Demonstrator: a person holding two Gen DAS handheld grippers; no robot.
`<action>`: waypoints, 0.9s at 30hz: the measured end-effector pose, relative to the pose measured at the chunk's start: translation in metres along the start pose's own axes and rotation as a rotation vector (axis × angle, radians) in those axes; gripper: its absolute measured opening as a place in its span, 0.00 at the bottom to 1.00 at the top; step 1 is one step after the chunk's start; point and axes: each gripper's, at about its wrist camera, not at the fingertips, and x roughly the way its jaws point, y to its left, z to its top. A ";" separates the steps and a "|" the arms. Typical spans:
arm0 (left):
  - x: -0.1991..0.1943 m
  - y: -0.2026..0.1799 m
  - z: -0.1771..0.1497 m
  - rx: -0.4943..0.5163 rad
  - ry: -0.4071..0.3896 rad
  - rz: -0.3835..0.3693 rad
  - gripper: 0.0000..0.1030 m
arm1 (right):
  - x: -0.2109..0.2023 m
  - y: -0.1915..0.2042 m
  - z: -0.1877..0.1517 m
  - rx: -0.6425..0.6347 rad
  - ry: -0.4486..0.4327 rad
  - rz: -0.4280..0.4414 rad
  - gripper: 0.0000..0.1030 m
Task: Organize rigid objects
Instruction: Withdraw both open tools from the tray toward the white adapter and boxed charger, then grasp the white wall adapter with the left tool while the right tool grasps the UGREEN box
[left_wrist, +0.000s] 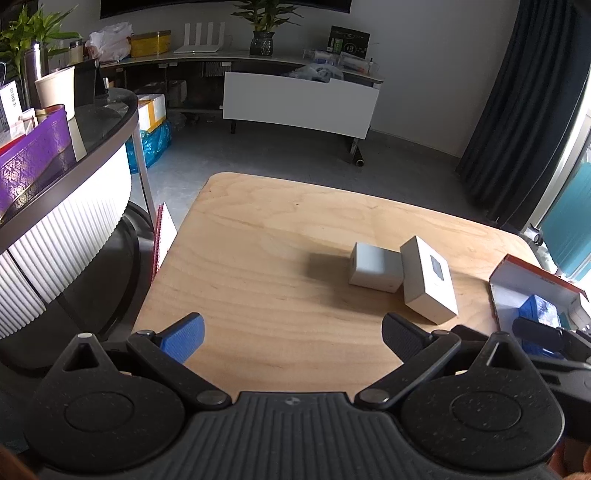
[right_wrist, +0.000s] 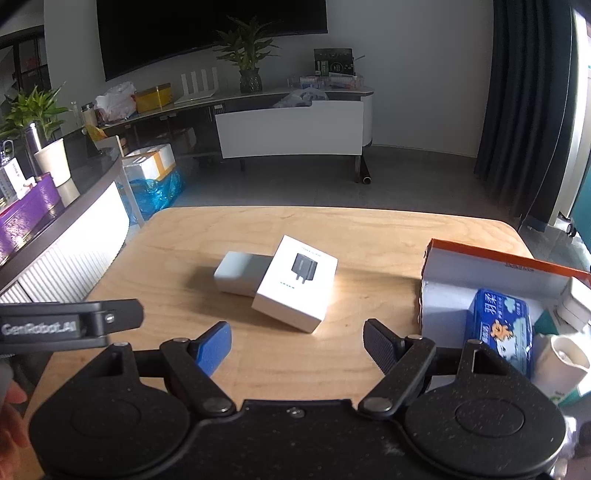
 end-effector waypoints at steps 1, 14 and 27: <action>0.001 0.001 0.000 -0.001 0.000 0.002 1.00 | 0.004 -0.001 0.002 0.006 0.002 -0.002 0.90; 0.019 0.015 0.011 -0.042 0.013 0.015 1.00 | 0.069 0.002 0.031 0.023 0.033 -0.007 0.90; 0.047 -0.008 0.019 -0.022 0.035 -0.036 1.00 | 0.075 -0.032 0.020 0.068 0.047 -0.113 0.90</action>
